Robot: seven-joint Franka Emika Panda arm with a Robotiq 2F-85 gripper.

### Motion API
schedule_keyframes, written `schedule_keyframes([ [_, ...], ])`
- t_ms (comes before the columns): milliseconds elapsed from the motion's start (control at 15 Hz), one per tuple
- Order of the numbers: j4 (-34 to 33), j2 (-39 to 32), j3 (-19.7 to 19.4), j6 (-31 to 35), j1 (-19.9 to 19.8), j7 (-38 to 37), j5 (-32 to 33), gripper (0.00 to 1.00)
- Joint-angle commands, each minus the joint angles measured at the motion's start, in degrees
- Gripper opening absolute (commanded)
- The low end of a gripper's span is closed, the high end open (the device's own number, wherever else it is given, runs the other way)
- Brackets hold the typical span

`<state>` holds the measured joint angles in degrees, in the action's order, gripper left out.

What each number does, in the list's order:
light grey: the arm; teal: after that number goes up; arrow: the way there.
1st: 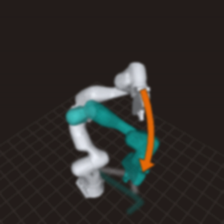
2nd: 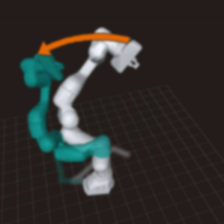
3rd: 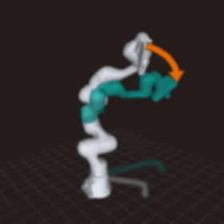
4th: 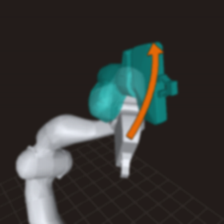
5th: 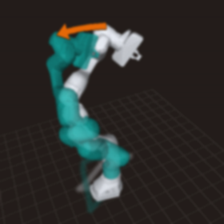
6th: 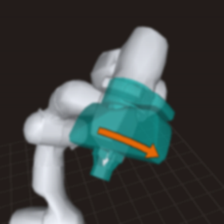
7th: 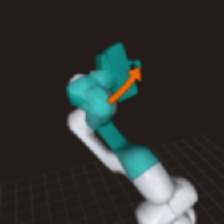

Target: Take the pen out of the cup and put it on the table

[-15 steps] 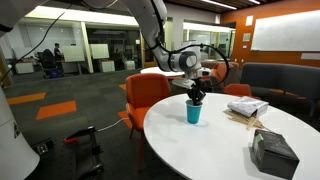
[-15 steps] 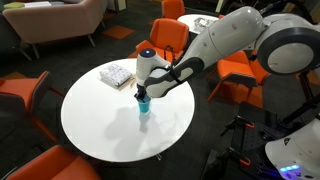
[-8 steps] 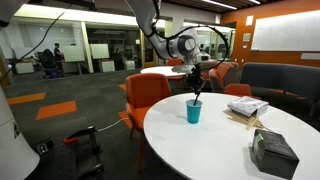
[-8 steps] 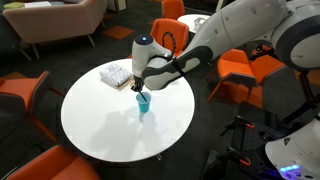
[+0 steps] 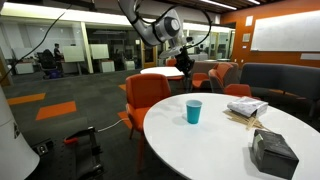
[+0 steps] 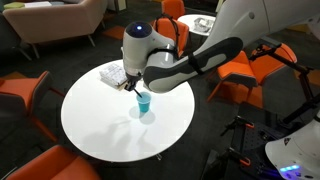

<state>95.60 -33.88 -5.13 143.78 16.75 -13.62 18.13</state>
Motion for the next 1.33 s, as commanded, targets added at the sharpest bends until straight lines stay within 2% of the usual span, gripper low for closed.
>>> schedule_keyframes([
  [0, 0.9, -0.4, 7.9, -2.1, -4.2, 7.0, -7.4, 0.00],
  [200, -2.9, -5.8, 12.9, -7.4, -6.6, 12.2, -15.0, 0.00],
  [533, -14.5, -17.3, 11.0, -18.1, -5.3, 10.6, -15.6, 0.00],
  [800, -23.3, -24.2, 11.3, -19.7, -4.9, 11.2, -15.5, 0.00],
  [867, -24.6, -25.0, 11.0, -18.3, -4.4, 11.1, -14.9, 0.26],
  [933, -25.4, -25.4, 10.7, -16.5, -4.1, 10.6, -14.7, 0.27],
  [1067, -25.8, -24.9, 10.7, -13.8, -4.0, 10.7, -14.7, 0.42],
  [1267, -22.2, -21.0, 9.7, -8.9, -3.6, 9.5, -14.0, 0.66],
])
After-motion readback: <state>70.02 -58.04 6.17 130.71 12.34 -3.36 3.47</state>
